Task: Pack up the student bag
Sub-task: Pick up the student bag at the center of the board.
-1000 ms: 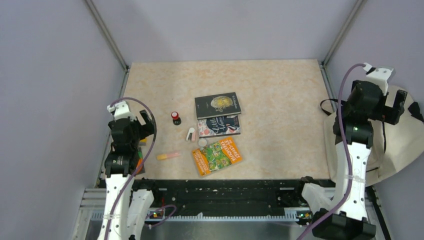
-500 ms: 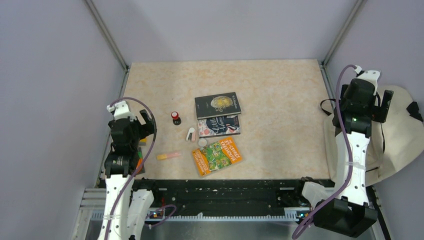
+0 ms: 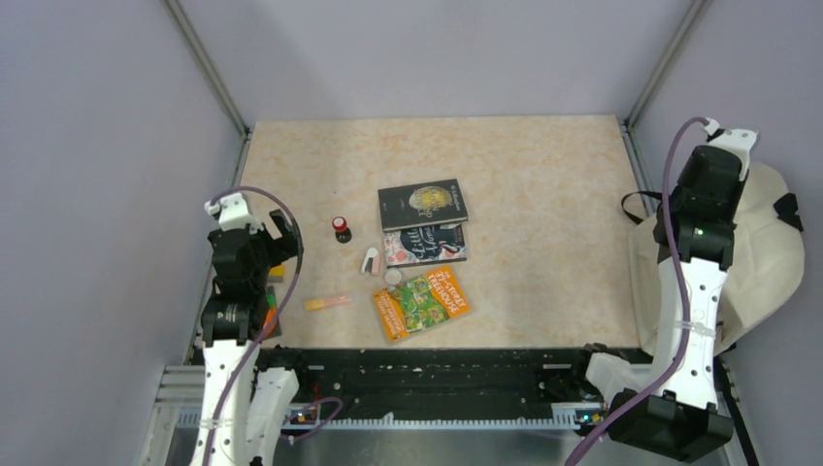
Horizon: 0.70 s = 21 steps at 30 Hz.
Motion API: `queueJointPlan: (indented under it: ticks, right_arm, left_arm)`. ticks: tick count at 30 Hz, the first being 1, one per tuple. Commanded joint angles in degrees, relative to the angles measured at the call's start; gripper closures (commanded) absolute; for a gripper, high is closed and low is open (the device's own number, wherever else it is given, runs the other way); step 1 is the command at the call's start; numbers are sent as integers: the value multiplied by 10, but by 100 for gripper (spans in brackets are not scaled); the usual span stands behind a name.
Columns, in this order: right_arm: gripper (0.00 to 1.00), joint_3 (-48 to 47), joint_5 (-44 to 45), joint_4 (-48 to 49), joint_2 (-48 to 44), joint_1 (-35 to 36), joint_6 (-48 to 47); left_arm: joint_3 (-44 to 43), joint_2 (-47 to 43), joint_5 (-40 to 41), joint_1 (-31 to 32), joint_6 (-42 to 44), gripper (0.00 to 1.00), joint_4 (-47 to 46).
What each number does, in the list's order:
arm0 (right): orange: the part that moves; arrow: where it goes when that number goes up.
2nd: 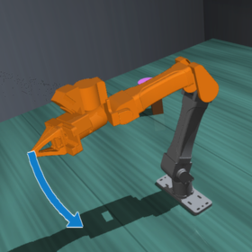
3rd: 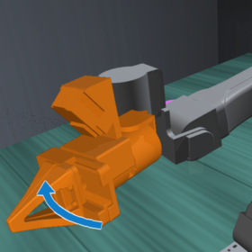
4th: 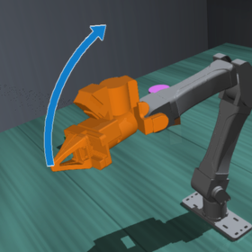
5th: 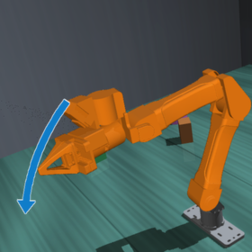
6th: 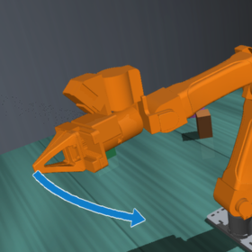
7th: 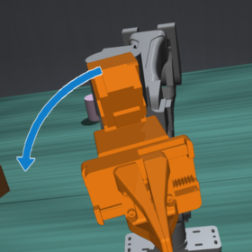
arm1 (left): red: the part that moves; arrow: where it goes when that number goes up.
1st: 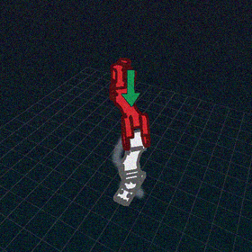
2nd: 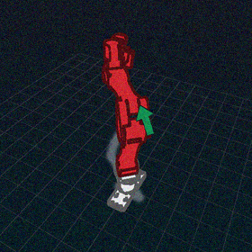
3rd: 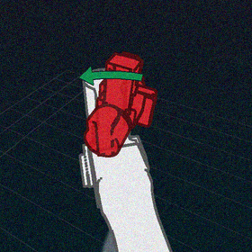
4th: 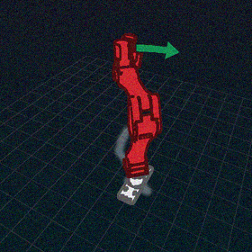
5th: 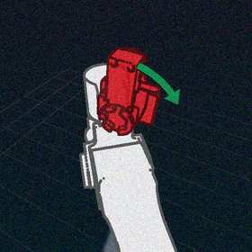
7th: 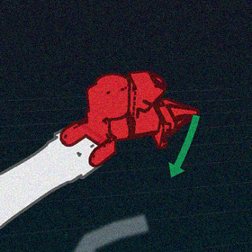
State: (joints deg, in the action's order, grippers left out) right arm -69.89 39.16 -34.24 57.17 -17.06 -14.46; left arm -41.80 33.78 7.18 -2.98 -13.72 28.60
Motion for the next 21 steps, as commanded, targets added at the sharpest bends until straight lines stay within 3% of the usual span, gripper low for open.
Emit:
queueJointPlan:
  ticks: [1, 7, 12, 15, 21]
  right_arm:
    - [100, -43, -28, -2, -6, -2, 4]
    - [100, -76, -126, -34, -14, -2, 36]
    - [100, -116, -382, -33, -21, 0, 100]
    - [100, -122, -522, -12, -29, 23, 124]
    - [100, -53, -765, 128, -65, 91, 178]
  left_arm:
    - [-28, -3, 10, -4, 13, 3, -41]
    - [-28, -14, 4, 2, 53, 6, -34]
    - [-67, 38, -143, 27, 71, 11, -40]
    - [-99, 86, -178, 87, 76, 11, -38]
    - [-163, 144, -278, 188, 75, 10, -84]
